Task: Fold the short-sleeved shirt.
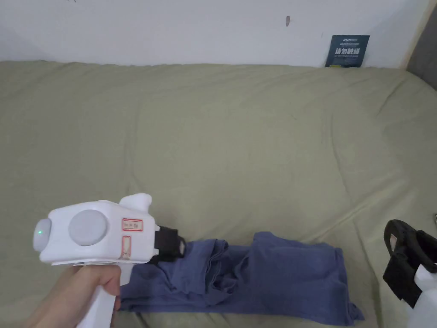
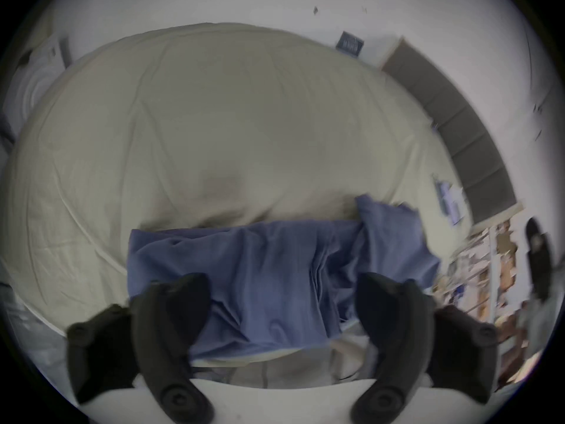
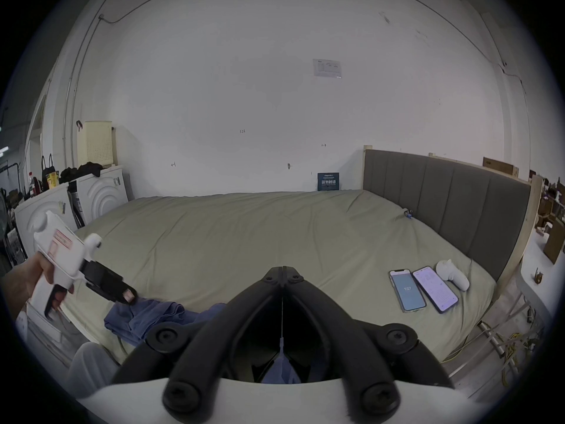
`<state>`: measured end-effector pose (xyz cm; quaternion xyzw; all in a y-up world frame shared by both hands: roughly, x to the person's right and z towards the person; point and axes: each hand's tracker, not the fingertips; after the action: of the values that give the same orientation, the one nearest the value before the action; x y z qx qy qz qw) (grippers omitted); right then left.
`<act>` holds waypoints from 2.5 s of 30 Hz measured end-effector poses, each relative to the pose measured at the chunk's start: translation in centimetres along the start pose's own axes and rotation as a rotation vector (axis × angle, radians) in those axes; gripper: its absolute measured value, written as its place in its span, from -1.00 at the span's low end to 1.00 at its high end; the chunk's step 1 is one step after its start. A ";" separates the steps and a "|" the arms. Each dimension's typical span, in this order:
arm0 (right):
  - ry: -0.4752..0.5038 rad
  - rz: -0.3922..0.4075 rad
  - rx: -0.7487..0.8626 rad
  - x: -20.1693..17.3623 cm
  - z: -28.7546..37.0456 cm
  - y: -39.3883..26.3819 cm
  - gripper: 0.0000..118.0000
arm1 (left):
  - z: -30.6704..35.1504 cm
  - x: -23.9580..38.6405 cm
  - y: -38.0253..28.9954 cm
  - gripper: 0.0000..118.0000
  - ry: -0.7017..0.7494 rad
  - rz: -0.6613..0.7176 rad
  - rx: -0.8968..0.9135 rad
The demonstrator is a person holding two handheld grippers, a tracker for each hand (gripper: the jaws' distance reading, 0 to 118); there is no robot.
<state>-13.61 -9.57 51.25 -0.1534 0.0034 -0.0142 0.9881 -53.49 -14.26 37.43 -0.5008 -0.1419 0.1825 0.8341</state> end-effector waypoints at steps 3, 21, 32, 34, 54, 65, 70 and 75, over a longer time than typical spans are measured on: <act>0.007 -0.008 -0.013 -0.3 -0.5 -0.3 -0.98 | 0.4 -1.9 -0.6 -1.00 0.058 0.006 -0.026; -0.026 0.045 -0.029 -0.9 0.0 -0.3 -0.98 | -3.0 -1.1 -0.9 -1.00 -0.065 0.017 -0.083; 0.019 0.087 -0.054 -3.3 -1.0 0.0 -0.98 | 2.4 -10.8 -3.5 -0.47 -0.087 0.213 -0.008; 0.018 0.092 -0.056 -3.4 -1.0 0.1 -0.98 | 1.0 -11.4 -3.2 0.96 -0.149 0.202 -0.037; 0.004 0.094 -0.090 -3.2 -0.6 -0.2 -0.98 | -2.4 -11.7 -2.9 -0.84 -0.330 0.328 -0.083; 0.028 0.072 -0.058 -2.5 -0.4 0.1 -0.98 | 8.6 -13.5 -1.7 -0.85 -0.054 0.275 0.082; 0.039 0.070 -0.048 -2.2 -0.4 0.3 -0.98 | 10.4 -8.0 -0.3 -0.85 0.141 0.117 0.049; 0.041 0.048 -0.035 -1.8 0.4 0.1 -0.98 | 8.3 -0.6 -0.1 -0.85 0.199 -0.026 0.013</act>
<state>-15.42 -9.33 51.61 -0.1703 0.0274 0.0065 0.9850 -57.48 -8.05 41.25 -0.5091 -0.0635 0.1219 0.8497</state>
